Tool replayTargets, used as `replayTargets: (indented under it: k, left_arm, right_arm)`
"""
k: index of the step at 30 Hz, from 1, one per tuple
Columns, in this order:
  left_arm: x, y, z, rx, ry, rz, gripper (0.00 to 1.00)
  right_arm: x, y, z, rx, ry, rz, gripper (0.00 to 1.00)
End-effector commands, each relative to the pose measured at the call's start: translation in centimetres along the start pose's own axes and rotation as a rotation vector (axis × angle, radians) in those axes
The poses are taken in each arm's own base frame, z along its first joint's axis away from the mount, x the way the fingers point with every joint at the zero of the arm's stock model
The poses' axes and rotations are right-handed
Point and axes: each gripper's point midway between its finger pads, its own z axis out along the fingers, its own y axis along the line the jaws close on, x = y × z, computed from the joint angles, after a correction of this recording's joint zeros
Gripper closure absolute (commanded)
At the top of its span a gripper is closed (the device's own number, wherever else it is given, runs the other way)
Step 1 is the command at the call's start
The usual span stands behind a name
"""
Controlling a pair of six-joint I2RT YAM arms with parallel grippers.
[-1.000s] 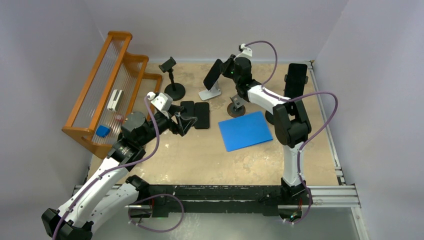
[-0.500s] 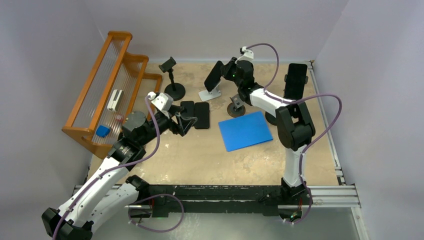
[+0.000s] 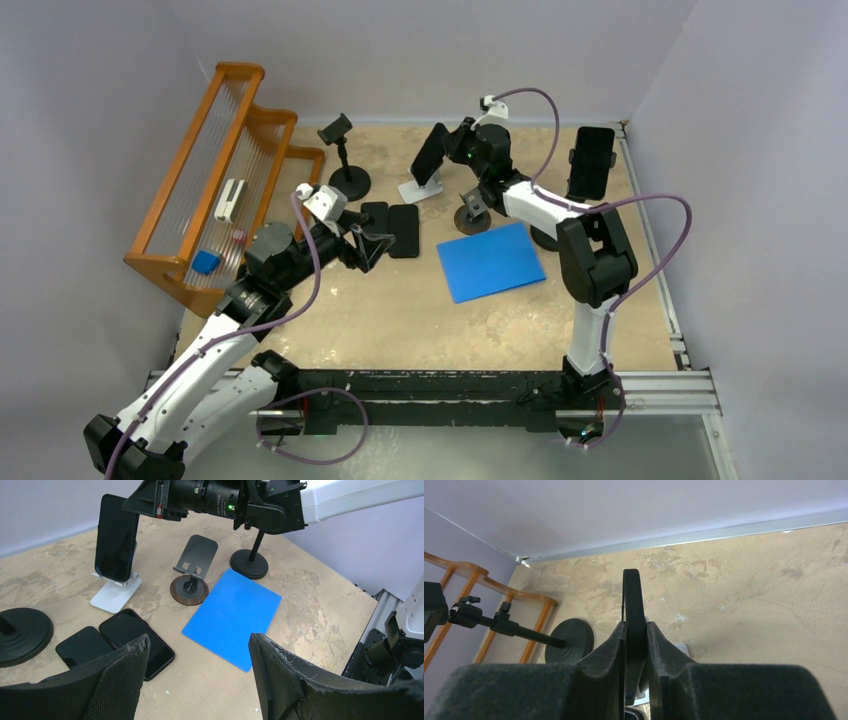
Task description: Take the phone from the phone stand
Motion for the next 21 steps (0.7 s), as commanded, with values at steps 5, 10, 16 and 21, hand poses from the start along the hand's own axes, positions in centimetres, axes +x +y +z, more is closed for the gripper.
replayTargets:
  k: [5, 10, 16, 21]
  left_arm:
    - [-3.0, -0.8, -0.1, 0.019, -0.075, 0.035, 0.30]
    - [-3.0, -0.8, -0.2, 0.019, -0.075, 0.035, 0.30]
    - [-2.9, -0.7, -0.2, 0.014, -0.074, 0.036, 0.30]
    - [-2.9, -0.8, -0.1, 0.014, -0.071, 0.037, 0.30]
  right_arm:
    - [-7.0, 3.6, -2.2, -0.092, -0.168, -0.006, 1.00]
    - [-7.5, 3.8, -2.8, -0.097, -0.176, 0.006, 1.00]
    - [-8.1, 4.5, -3.5, -0.118, -0.179, 0.036, 1.00]
    - [-8.5, 4.9, -3.9, -0.128, -0.181, 0.045, 1.00]
